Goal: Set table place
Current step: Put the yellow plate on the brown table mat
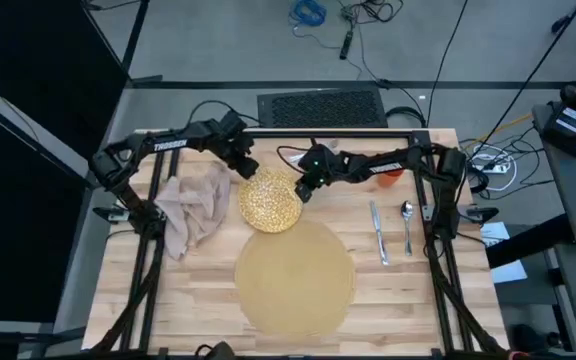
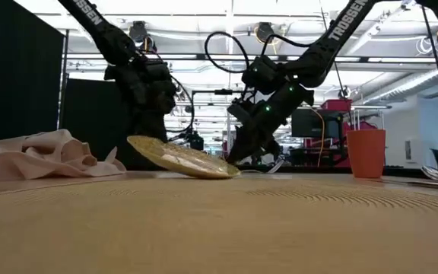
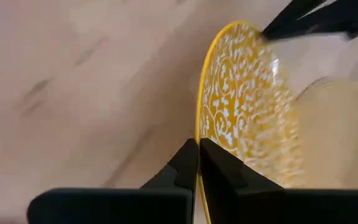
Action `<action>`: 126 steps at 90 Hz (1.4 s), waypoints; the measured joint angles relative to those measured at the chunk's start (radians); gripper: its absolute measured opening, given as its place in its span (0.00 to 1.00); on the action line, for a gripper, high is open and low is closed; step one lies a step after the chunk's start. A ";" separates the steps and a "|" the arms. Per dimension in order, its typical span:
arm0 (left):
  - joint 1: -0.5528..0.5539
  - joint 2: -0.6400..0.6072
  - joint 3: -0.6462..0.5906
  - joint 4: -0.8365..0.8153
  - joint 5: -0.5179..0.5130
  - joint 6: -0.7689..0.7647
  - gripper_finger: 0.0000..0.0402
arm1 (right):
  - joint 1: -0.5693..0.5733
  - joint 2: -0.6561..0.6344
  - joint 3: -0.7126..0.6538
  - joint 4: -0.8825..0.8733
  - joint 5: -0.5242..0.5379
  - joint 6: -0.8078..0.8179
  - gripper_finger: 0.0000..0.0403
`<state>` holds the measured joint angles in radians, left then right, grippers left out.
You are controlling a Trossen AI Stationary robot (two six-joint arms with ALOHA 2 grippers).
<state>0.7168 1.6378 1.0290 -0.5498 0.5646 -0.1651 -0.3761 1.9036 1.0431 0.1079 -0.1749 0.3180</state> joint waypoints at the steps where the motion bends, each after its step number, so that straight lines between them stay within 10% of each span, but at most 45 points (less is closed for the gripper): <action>1: -0.003 -0.002 0.000 -0.003 0.003 -0.005 0.00 | 0.002 0.000 0.000 -0.001 0.000 0.000 0.00; 65: -0.174 -0.135 0.000 -0.139 0.036 -0.174 0.00 | -0.075 -0.317 -0.002 -0.168 0.126 -0.102 0.00; 126: -0.648 -0.152 -0.002 -0.129 -0.122 -0.499 0.00 | -0.087 -0.378 -0.003 -0.303 0.126 -0.117 0.00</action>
<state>0.0692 1.4860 1.0267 -0.6785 0.4423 -0.6636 -0.4633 1.5253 1.0405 -0.1951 -0.0494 0.2008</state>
